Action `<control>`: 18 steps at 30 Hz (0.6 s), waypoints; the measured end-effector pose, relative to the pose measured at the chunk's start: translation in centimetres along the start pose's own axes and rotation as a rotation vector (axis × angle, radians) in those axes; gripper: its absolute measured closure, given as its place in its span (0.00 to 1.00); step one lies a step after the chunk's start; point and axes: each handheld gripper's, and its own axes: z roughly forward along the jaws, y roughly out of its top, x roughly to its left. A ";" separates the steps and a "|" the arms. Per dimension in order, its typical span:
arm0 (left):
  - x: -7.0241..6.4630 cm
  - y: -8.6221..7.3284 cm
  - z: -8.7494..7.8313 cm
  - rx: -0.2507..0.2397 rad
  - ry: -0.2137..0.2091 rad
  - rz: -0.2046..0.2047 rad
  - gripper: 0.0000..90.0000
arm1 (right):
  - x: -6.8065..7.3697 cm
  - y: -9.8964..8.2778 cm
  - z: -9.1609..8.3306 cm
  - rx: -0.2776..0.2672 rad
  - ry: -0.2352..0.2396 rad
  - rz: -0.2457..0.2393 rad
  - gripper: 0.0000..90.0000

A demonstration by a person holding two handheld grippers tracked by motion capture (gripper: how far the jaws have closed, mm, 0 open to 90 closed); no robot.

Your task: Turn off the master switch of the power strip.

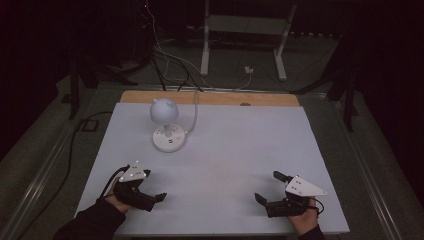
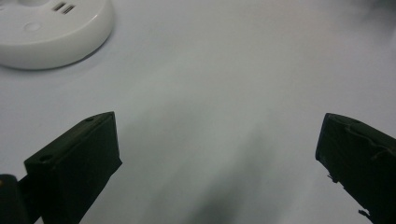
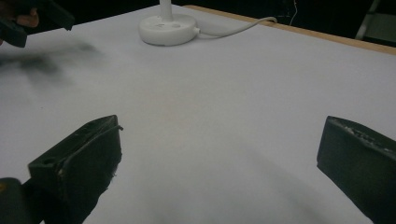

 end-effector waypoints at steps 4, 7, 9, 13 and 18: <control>-0.1 -0.9 -0.3 0.002 0.016 -0.013 0.00 | 0.0 0.0 0.0 0.002 0.001 -0.001 0.00; 0.1 -1.6 -0.6 0.005 0.034 -0.023 0.00 | 0.1 0.0 0.0 0.001 0.003 -0.002 0.00; 0.1 -1.9 -0.8 0.003 0.037 -0.038 0.00 | 0.1 0.0 0.1 0.005 0.003 0.000 0.00; 0.1 -2.6 -1.2 -0.002 0.049 -0.034 0.00 | 0.1 0.0 0.1 0.007 0.006 -0.003 0.00; 0.1 -3.1 -1.1 -0.006 0.066 -0.006 0.00 | 0.1 -0.1 0.2 0.015 0.012 0.002 0.00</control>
